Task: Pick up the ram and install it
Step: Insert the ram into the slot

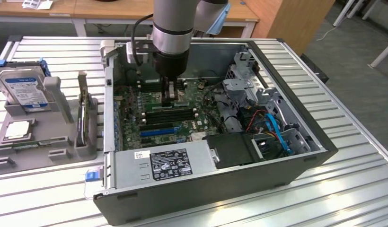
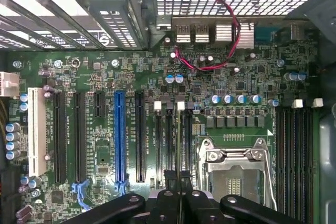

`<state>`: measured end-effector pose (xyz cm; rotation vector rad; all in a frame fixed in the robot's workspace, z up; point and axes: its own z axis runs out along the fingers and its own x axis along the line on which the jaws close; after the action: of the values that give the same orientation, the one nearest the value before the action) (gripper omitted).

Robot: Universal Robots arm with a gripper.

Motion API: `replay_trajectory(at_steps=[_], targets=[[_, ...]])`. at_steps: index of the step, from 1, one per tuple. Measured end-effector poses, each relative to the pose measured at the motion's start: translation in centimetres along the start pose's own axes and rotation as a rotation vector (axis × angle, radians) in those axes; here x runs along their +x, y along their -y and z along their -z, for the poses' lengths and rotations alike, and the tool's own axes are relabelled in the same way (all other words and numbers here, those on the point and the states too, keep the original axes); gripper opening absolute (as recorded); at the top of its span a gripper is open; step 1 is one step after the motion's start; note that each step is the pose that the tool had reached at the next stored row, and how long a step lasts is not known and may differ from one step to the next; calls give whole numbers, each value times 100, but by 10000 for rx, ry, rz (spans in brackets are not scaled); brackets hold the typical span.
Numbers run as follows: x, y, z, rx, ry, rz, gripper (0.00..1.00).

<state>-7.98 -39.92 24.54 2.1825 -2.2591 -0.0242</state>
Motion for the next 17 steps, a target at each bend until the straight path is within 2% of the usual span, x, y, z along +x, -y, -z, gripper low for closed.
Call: replay_trajectory(at_steps=[5,10,14,17], targets=[[25,4,-3,0,1,1,12],[58,61,-3,1,2,1,12],[64,61,-2,1,0,0,12],[114,64,-3,1,0,1,12]])
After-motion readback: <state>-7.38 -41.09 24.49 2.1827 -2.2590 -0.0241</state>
